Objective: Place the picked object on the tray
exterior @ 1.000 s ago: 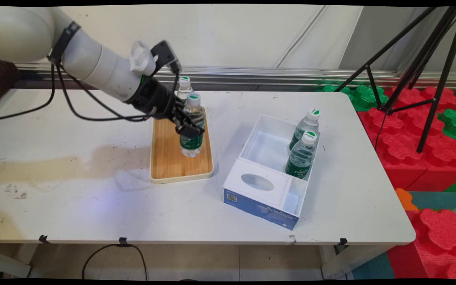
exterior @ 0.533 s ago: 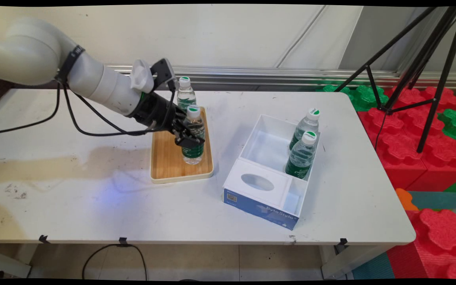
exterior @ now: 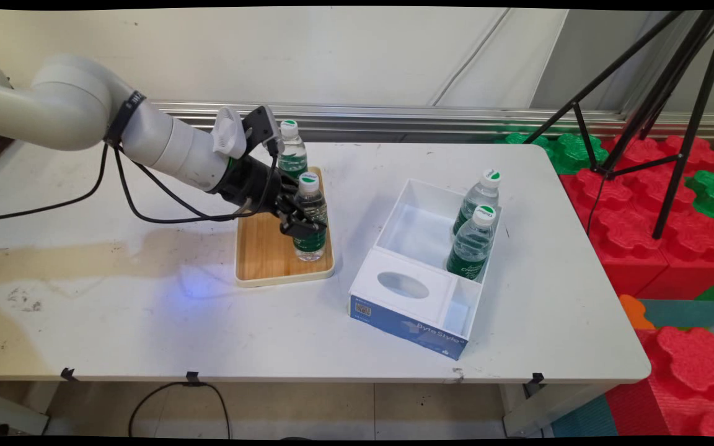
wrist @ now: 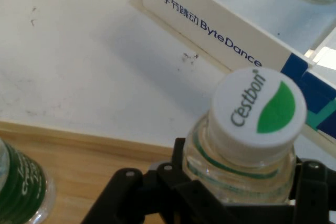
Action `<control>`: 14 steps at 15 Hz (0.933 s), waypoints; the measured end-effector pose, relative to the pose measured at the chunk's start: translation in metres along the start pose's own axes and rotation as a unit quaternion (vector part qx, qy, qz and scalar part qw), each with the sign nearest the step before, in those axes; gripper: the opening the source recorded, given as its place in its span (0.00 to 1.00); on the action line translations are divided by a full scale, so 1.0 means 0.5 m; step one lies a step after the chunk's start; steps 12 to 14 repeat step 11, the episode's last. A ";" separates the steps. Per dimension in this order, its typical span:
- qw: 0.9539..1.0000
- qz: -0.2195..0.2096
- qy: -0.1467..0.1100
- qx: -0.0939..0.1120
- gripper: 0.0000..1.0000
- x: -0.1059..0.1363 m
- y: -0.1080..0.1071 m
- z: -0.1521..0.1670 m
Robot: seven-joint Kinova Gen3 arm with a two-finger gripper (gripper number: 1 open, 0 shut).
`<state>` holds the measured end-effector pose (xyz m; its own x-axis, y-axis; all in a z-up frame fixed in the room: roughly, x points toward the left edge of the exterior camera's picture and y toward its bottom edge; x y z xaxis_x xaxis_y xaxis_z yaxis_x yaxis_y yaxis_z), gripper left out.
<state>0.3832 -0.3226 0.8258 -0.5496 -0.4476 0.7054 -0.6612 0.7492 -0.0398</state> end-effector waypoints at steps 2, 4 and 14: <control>1.000 0.003 0.004 -0.004 0.00 -0.009 -0.003 0.009; 1.000 0.006 0.007 -0.006 0.00 -0.014 -0.005 0.014; 1.000 0.024 0.010 -0.016 1.00 -0.027 -0.008 0.021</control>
